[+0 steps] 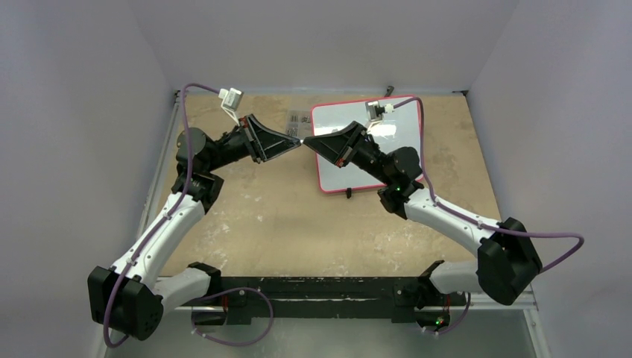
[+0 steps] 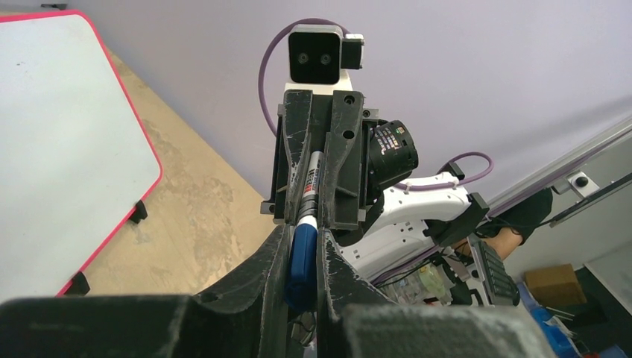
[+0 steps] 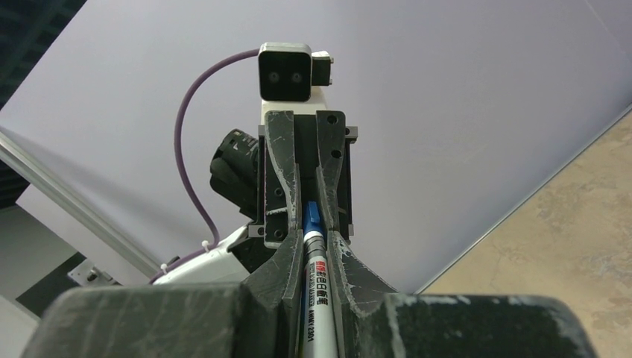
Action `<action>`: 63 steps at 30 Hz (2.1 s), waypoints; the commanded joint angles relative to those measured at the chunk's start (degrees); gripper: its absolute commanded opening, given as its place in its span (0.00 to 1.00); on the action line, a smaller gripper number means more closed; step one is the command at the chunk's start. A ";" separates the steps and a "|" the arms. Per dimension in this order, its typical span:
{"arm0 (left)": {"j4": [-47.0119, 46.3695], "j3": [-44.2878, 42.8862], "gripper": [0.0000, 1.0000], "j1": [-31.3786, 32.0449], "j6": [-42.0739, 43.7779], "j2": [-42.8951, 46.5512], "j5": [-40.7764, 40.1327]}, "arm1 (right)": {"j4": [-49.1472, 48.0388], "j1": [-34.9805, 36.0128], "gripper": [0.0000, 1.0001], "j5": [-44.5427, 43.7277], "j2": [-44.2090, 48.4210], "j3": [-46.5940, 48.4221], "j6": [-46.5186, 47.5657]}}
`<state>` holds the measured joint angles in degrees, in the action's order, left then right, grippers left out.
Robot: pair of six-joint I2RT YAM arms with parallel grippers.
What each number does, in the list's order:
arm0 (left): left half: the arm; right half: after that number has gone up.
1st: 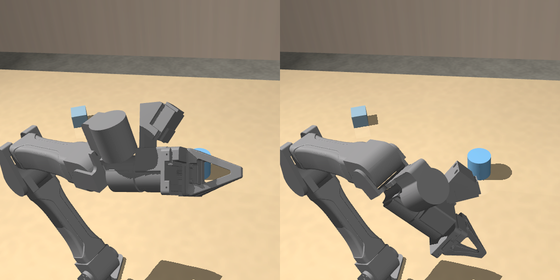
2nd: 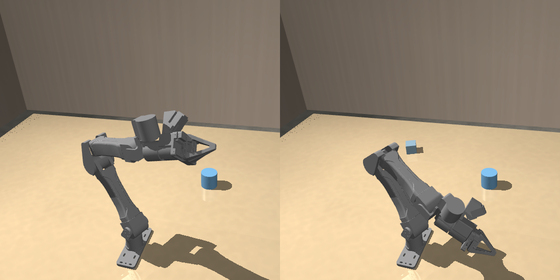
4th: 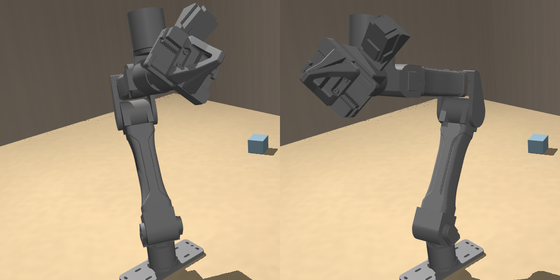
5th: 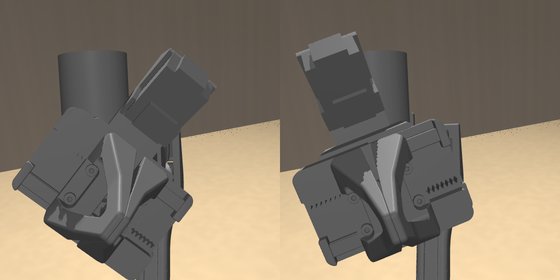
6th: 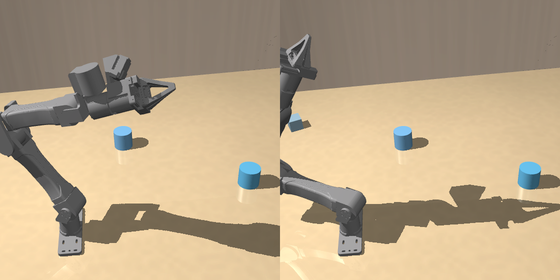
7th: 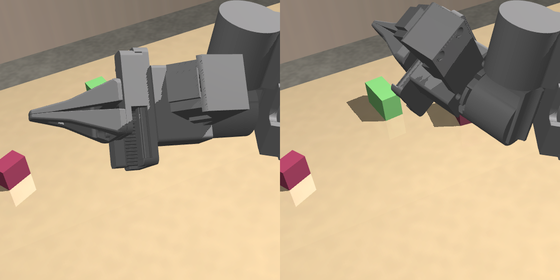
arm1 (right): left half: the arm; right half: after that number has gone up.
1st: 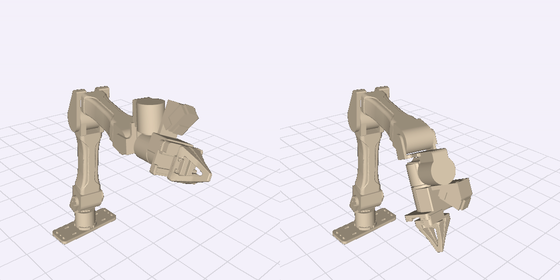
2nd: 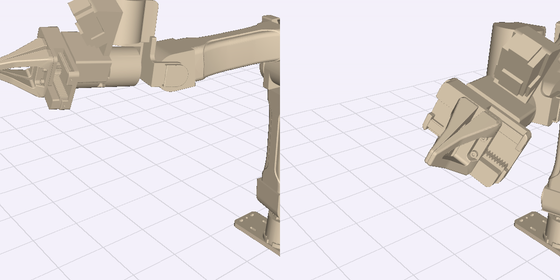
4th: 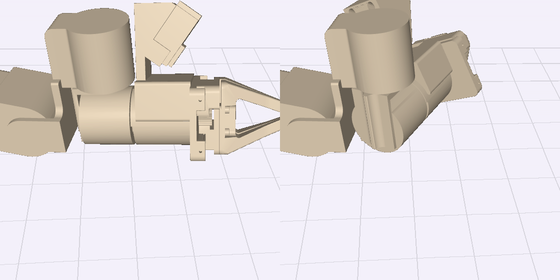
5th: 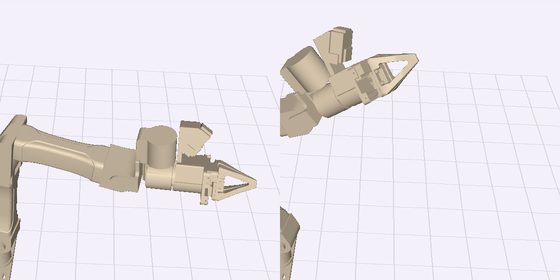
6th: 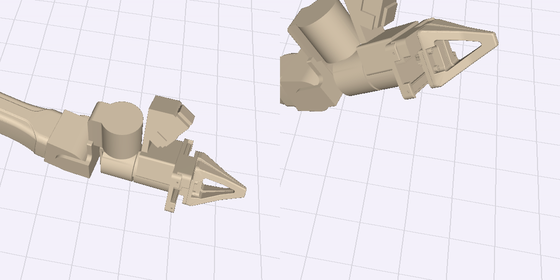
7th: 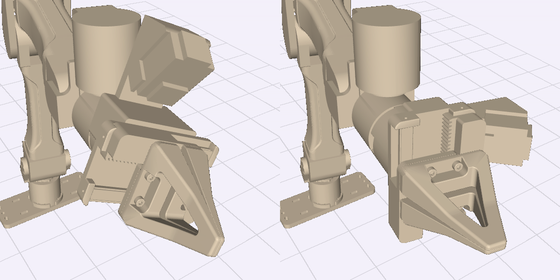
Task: Write a sentence on the whiteboard
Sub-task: Open the whiteboard marker.
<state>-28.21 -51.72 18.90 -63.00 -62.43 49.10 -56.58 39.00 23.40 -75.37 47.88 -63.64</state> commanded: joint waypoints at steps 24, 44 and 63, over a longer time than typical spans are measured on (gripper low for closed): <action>5.43 -2.54 0.41 1.55 2.88 2.14 2.41 | 5.80 2.72 0.00 -2.64 9.07 -1.68 5.55; 5.94 -2.42 0.38 -0.17 0.29 6.06 0.20 | 9.18 2.65 0.00 -3.79 11.74 -1.97 6.77; 2.23 -1.59 0.00 -0.04 -2.74 4.61 0.62 | 9.56 2.65 0.00 -4.44 11.09 -2.01 6.94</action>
<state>-23.16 -52.93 19.14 -65.47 -57.89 50.11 -45.84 41.36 20.27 -64.36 45.63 -57.58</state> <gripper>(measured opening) 0.127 0.096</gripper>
